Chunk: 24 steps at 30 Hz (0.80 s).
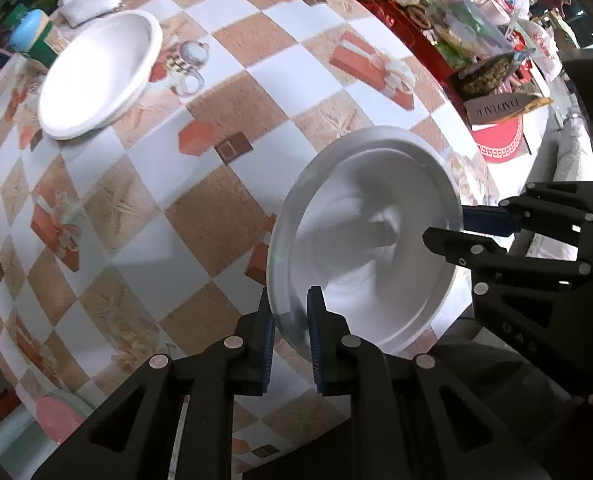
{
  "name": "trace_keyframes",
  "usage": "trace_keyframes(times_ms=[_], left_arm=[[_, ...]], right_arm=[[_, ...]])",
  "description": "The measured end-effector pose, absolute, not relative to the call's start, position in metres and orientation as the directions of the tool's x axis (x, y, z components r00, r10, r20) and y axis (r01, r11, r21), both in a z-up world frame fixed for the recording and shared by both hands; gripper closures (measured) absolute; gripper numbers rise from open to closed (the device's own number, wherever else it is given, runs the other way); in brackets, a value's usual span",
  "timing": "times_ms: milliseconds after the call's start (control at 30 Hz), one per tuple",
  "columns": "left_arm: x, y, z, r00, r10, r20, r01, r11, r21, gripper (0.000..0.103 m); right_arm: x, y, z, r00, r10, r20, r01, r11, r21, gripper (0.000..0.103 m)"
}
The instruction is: Organize plates and bowls
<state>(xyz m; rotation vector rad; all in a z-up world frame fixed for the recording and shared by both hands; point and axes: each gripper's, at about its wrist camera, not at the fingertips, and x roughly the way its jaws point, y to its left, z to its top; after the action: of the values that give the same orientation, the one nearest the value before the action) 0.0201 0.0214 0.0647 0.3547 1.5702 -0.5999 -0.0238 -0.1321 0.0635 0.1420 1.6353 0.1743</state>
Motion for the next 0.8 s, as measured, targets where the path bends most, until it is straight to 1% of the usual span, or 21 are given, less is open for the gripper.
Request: trace_keyframes(times_ms=[100, 267, 433, 600, 633, 700, 767, 800], left_arm=[[0.019, 0.030, 0.071, -0.079, -0.128, -0.989, 0.543, 0.826, -0.151, 0.086], [0.039, 0.051, 0.094, -0.011, -0.140, -0.990, 0.464, 0.877, -0.129, 0.086], [0.084, 0.076, 0.122, 0.091, -0.120, -0.989, 0.381, 0.921, -0.076, 0.086], [0.129, 0.099, 0.144, 0.166, -0.116, -0.979, 0.294, 0.954, -0.063, 0.086], [0.138, 0.102, 0.146, 0.172, -0.107, -0.979, 0.288, 0.956, -0.054, 0.085], [0.152, 0.106, 0.143, 0.179, -0.074, -0.981, 0.276, 0.961, -0.023, 0.075], [0.167, 0.114, 0.136, 0.159, -0.057, -0.986, 0.223, 0.975, -0.020, 0.040], [0.174, 0.123, 0.134, 0.162, -0.051, -0.985, 0.169, 0.985, -0.023, 0.038]], right_arm=[[-0.019, -0.132, 0.071, -0.056, 0.197, -0.979, -0.015, 0.980, 0.198, 0.080], [-0.003, -0.122, 0.084, -0.031, 0.196, -0.980, -0.030, 0.980, 0.197, 0.080], [0.044, -0.112, 0.104, 0.034, 0.217, -0.976, -0.040, 0.976, 0.216, 0.080], [0.103, -0.095, 0.137, 0.121, 0.235, -0.964, -0.060, 0.972, 0.229, 0.080], [0.113, -0.092, 0.143, 0.134, 0.235, -0.963, -0.067, 0.972, 0.227, 0.080], [0.137, -0.082, 0.153, 0.154, 0.232, -0.960, -0.082, 0.972, 0.222, 0.080], [0.160, -0.073, 0.155, 0.146, 0.229, -0.962, -0.099, 0.971, 0.216, 0.079], [0.170, -0.070, 0.153, 0.135, 0.224, -0.965, -0.107, 0.972, 0.210, 0.078]])
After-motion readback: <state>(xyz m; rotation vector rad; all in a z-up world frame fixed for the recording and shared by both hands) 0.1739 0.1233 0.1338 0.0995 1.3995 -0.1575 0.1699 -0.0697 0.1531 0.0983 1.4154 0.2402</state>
